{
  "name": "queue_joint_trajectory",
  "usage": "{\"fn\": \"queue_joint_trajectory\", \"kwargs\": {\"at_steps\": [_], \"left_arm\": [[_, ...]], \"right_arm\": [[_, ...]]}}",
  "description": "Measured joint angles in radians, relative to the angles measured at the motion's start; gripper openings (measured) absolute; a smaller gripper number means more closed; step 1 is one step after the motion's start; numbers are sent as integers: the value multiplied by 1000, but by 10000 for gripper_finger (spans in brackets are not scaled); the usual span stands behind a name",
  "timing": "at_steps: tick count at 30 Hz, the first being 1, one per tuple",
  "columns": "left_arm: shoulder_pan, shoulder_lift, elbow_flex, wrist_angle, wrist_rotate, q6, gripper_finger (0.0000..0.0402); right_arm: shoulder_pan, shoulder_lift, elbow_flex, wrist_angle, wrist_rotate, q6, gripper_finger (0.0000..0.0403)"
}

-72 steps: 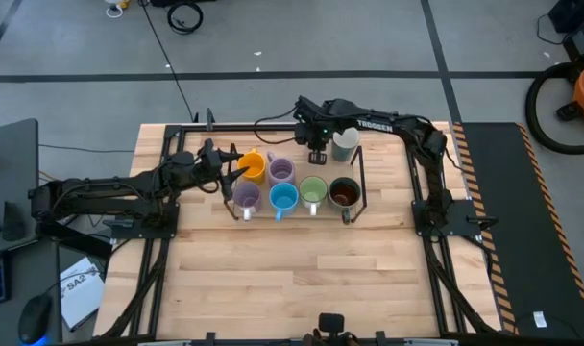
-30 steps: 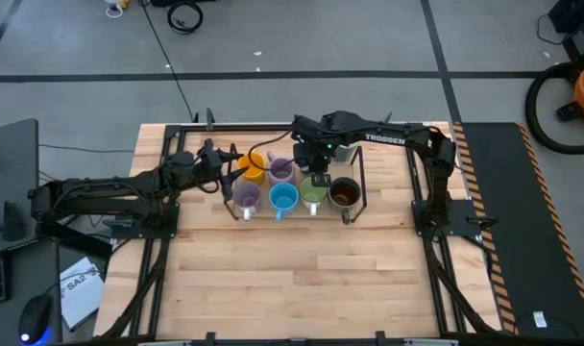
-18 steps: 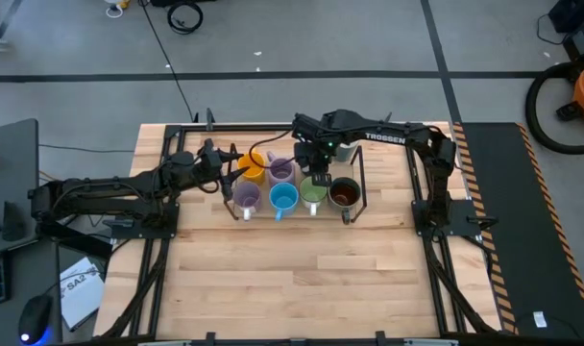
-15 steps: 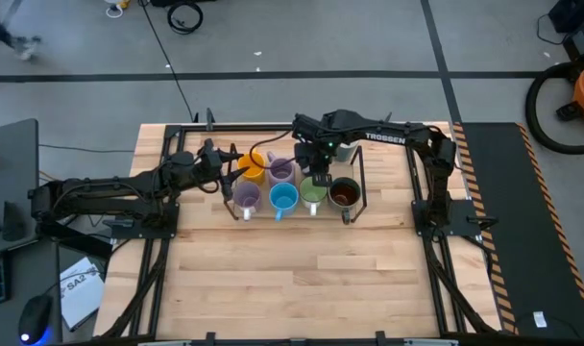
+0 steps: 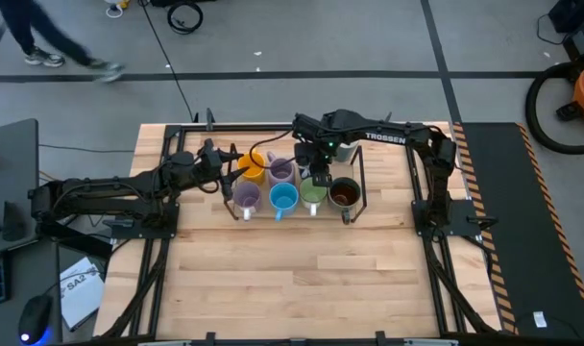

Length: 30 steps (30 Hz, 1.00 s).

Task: Place coffee mugs
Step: Put the blue pattern mug on the shelf

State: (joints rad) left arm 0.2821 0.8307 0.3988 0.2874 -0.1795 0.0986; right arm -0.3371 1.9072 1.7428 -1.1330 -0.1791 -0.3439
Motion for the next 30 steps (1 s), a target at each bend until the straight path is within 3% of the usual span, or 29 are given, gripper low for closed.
{"fn": "queue_joint_trajectory", "kwargs": {"at_steps": [30], "left_arm": [[0,0,0,16,0,18,203]], "right_arm": [[2,-4,12,-64,28,38,143]]}}
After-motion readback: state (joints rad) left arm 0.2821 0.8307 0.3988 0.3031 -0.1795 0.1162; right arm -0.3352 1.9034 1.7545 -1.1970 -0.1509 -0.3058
